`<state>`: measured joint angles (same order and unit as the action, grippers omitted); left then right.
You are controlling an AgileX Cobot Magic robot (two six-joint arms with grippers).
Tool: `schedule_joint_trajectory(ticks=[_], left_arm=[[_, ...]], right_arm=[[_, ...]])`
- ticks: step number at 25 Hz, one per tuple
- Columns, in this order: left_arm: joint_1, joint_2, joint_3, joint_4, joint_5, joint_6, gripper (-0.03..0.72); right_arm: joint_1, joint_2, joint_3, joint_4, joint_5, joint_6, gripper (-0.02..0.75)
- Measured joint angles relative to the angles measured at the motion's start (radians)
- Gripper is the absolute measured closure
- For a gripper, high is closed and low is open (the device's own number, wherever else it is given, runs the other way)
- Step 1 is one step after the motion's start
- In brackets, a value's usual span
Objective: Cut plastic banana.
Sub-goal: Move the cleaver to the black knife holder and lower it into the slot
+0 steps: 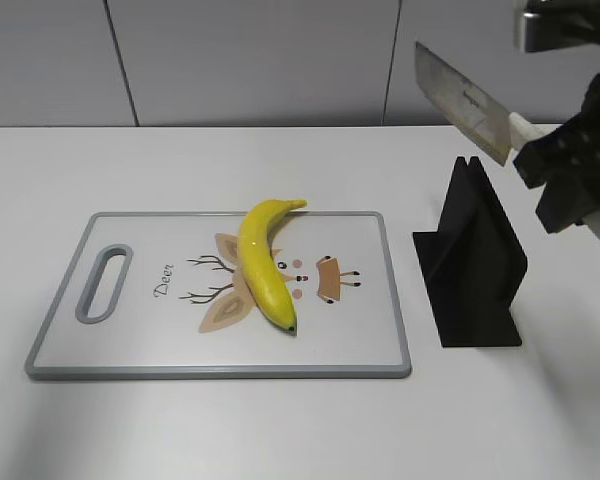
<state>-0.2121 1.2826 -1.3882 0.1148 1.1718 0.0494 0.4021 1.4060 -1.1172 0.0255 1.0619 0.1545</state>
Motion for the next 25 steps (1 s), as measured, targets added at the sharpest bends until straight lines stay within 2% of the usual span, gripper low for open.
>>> schedule_joint_trajectory(ticks=[13, 25], left_arm=[[0.0, -0.392, 0.38, -0.004, -0.141, 0.0, 0.184], [0.0, -0.741, 0.701, -0.033, -0.202, -0.002, 0.184]], right_arm=[[0.0, -0.042, 0.225, 0.001, -0.194, 0.191, 0.559], [0.0, -0.042, 0.282, 0.003, -0.288, 0.242, 0.559]])
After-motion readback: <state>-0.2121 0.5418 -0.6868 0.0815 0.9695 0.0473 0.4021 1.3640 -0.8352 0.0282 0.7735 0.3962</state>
